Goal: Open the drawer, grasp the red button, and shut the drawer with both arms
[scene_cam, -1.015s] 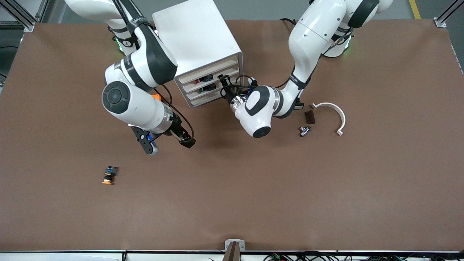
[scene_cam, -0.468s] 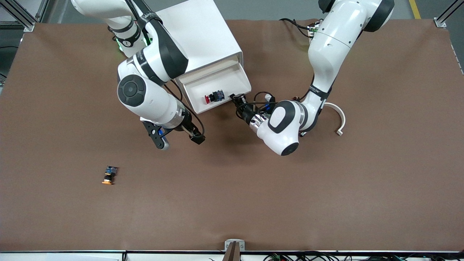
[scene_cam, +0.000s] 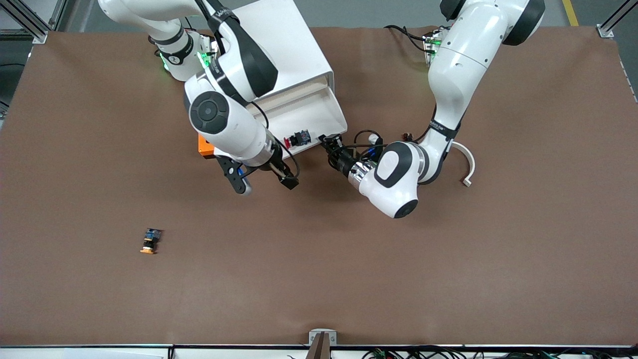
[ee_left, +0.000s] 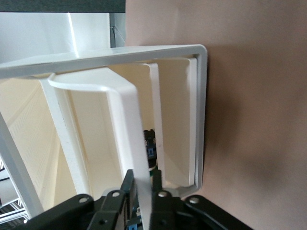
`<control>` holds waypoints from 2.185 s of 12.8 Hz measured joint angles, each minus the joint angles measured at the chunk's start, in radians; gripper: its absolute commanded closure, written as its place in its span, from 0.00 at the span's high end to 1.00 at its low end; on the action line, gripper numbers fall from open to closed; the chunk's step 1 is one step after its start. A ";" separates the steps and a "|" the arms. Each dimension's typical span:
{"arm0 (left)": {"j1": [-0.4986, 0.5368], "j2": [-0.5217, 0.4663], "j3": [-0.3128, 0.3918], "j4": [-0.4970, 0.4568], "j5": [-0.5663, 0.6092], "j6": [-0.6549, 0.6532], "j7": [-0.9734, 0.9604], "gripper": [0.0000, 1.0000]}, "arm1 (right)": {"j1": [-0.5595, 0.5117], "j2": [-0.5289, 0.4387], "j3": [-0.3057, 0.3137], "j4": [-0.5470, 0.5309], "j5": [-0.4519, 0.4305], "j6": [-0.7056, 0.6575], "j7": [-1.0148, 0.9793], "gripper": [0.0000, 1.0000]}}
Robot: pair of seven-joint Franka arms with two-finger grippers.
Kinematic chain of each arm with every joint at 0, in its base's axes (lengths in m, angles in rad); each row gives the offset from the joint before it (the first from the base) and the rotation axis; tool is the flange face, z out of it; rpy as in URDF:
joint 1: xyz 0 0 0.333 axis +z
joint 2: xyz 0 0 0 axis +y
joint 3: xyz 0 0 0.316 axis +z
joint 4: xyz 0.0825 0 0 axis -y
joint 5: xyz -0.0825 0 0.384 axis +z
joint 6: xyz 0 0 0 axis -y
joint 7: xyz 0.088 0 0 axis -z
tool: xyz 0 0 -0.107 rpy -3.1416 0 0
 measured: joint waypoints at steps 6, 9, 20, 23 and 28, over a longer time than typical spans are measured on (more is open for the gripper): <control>0.070 -0.002 0.056 0.063 0.056 -0.019 0.019 1.00 | 0.034 0.005 0.000 -0.067 0.000 0.003 0.009 1.00; 0.092 -0.007 0.082 0.125 0.300 -0.040 0.062 1.00 | 0.072 -0.047 0.000 -0.173 0.000 0.090 0.028 1.00; 0.184 -0.171 0.122 0.172 0.661 -0.050 0.608 1.00 | 0.166 -0.178 -0.001 -0.435 -0.002 0.267 0.092 1.00; 0.184 -0.203 0.125 0.172 0.704 -0.050 0.825 1.00 | 0.182 -0.178 -0.001 -0.460 -0.002 0.297 0.100 0.68; 0.167 -0.203 0.122 0.167 0.735 -0.050 1.105 1.00 | 0.182 -0.179 -0.001 -0.468 -0.003 0.315 0.101 0.00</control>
